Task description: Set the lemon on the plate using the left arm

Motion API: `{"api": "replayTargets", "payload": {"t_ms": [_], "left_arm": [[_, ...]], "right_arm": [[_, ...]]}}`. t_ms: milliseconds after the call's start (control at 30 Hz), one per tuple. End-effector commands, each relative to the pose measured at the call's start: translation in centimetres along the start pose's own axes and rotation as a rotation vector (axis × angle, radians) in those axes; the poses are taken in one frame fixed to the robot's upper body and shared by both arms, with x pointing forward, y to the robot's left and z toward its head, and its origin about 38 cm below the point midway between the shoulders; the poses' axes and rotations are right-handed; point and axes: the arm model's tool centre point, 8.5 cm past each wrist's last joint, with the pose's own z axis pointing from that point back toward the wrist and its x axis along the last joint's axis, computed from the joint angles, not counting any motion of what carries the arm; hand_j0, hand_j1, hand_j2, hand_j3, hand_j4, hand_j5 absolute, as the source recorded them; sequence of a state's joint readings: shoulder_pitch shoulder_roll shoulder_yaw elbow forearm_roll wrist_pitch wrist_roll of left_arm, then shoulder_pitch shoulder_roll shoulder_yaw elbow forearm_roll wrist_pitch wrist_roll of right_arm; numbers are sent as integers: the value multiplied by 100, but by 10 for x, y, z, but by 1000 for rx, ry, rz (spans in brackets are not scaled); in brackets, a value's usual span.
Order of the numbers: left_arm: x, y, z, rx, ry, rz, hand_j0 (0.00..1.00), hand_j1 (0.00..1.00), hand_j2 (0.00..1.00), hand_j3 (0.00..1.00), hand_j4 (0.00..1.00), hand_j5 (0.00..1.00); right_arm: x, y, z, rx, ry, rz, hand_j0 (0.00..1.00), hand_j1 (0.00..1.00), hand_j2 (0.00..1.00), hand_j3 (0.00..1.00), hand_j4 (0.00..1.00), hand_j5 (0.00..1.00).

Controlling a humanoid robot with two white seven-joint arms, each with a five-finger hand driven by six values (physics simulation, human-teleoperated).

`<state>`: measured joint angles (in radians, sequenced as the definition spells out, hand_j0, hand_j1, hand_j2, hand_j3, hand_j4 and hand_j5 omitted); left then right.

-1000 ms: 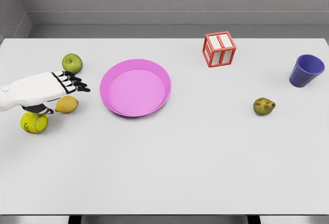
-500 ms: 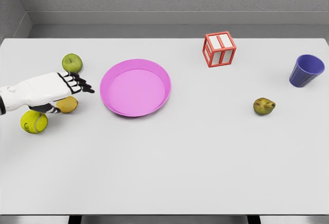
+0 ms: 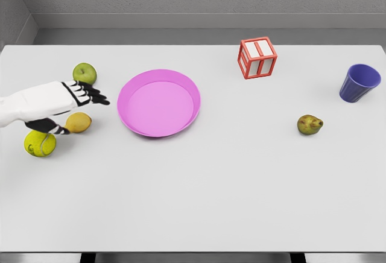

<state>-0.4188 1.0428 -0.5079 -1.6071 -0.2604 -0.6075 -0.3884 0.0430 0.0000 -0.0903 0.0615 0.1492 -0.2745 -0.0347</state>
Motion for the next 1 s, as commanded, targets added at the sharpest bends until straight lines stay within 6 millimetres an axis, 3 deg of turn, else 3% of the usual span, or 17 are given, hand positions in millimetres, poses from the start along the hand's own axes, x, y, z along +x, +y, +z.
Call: {"api": "replayTargets", "payload": {"t_ms": [0,233,400,700,967], "left_arm": [[8,12,11,-20,-13,30,96,96,96,96,96,96],[17,38,32,-83,85,150,95,95,95,95,95,95],[8,43,33,-73,179,313,95,95,95,95,95,95],[12,27,0,-30,171,442,95,95,95,95,95,95],[16,12,-12,-32,160,457,96,96,96,96,96,96]], "right_arm": [[0,0,0,-1,0,-1,100,100,100,100,100,100],[0,0,0,1,0,-1,100,100,100,100,100,100],[0,0,0,-1,0,-1,100,100,100,100,100,100],[0,0,0,1,0,-1,100,100,100,100,100,100],[0,0,0,-1,0,-1,100,100,100,100,100,100]]}}
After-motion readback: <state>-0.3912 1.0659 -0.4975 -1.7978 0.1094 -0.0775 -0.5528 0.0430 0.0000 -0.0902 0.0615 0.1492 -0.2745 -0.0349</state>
